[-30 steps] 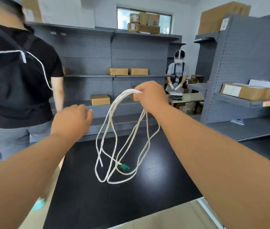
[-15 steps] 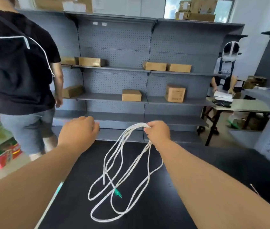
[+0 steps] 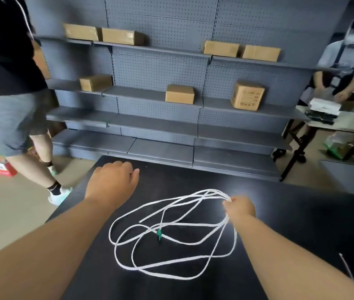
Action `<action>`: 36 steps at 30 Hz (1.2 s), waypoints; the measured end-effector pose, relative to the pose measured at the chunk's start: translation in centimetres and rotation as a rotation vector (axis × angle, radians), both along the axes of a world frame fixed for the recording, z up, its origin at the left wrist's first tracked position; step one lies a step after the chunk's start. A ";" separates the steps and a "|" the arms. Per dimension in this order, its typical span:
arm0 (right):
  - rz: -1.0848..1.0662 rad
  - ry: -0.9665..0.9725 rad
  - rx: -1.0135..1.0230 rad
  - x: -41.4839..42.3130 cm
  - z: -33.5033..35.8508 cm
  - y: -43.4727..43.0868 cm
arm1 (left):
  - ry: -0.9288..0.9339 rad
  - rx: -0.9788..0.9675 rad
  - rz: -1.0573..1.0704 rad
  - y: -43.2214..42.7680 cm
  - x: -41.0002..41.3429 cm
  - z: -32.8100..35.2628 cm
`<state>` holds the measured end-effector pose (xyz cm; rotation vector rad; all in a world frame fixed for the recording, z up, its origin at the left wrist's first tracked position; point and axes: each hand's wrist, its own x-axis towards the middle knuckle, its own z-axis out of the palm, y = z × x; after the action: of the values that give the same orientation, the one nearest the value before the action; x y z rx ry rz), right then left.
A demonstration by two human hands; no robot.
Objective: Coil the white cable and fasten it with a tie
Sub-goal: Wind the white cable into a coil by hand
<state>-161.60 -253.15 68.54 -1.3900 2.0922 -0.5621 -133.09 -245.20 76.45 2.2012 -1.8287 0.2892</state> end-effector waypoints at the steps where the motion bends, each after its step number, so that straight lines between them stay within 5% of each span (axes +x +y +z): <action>1: 0.002 0.031 0.029 -0.7 -0.5 0.0 | 0.011 0.016 0.003 -0.2 -0.4 -0.5; 11: -0.070 0.214 0.113 -4.3 -2.9 -0.1 | 0.014 0.110 -0.012 -1.7 -2.4 -3.6; 22: 0.328 0.275 0.074 8.3 -4.6 0.2 | 0.009 0.143 -0.076 -2.5 1.5 -4.6; 36: 0.270 0.428 0.212 14.3 -7.8 -1.1 | -0.084 0.211 -0.139 -5.3 9.6 -5.7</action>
<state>-147.30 -254.23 60.70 -1.7401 2.1492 0.0749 -123.52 -250.46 70.79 2.2107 -2.1355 0.1694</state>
